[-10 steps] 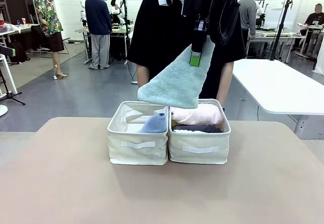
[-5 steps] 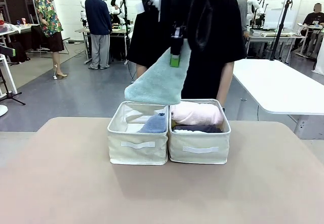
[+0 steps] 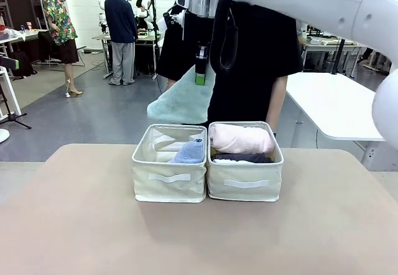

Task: Sort the towels based on their folding style.
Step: Pick up another triangle-folded towel from the table and place it in the left Fabric basket.

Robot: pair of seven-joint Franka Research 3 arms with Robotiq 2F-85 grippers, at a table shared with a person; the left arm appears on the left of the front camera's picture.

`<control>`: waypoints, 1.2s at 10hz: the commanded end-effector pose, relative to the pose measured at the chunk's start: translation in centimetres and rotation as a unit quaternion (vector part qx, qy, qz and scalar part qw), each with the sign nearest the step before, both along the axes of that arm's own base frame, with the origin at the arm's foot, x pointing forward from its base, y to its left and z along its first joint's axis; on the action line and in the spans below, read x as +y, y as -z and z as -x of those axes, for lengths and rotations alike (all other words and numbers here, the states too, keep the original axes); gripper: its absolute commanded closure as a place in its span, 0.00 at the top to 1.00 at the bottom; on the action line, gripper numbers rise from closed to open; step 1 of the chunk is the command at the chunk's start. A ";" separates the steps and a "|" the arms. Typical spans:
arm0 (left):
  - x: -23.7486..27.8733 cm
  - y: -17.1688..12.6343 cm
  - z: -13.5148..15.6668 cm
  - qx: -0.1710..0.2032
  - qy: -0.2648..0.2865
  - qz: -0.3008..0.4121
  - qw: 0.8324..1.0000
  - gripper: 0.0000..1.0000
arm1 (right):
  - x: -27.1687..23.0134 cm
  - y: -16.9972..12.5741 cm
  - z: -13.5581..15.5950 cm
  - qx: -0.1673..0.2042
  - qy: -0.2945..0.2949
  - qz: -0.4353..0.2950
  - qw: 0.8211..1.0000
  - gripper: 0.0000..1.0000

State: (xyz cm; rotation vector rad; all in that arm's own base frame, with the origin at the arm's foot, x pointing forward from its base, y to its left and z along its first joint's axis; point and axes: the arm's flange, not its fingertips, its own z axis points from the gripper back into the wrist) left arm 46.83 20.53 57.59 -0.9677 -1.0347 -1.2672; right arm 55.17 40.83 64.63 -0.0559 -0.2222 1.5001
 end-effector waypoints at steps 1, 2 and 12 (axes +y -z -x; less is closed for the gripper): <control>0.0 0.0 0.3 -0.003 0.005 -0.005 1.000 1.00 | 2.0 -0.1 -1.8 -0.010 -0.022 -0.005 1.000 0.20; 0.0 0.0 0.3 -0.003 0.005 -0.005 1.000 1.00 | 2.0 1.3 -2.2 -0.029 -0.009 -0.002 1.000 0.20; 0.0 0.0 0.3 -0.003 0.005 -0.005 1.000 1.00 | 3.1 12.9 -2.6 0.026 -0.005 0.041 0.999 0.20</control>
